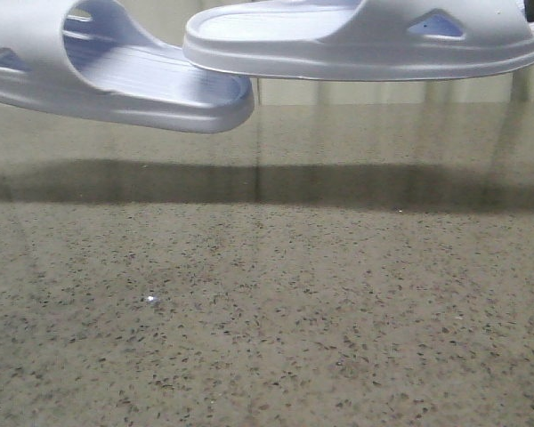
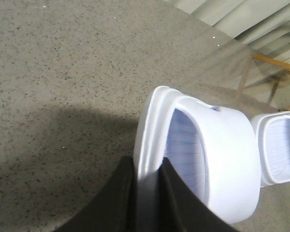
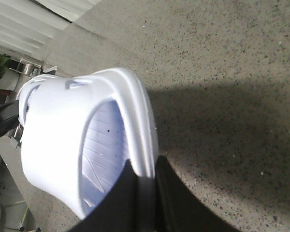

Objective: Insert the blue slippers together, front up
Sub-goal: 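Lift both slippers off the table and bring them together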

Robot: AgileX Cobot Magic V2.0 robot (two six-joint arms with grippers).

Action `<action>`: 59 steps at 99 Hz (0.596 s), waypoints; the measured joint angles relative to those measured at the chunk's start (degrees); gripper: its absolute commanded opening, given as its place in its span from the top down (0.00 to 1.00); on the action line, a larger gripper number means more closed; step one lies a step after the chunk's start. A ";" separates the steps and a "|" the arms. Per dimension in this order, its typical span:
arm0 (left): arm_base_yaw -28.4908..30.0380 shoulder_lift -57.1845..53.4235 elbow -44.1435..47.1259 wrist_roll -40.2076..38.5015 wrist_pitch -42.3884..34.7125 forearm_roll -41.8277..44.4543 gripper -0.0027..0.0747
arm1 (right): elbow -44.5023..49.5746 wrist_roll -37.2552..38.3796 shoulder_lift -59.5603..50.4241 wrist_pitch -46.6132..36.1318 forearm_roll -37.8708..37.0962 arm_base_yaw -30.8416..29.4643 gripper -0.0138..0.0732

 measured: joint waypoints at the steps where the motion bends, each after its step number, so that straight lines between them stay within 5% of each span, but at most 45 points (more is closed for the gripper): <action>1: 0.00 0.00 0.00 0.00 0.01 -0.15 0.95 | 0.00 -0.16 0.00 0.00 0.00 0.00 0.96; 59: -3.67 -0.03 0.00 -0.39 0.10 -4.06 0.95 | 0.00 -5.30 0.00 -10.41 4.20 8.64 0.96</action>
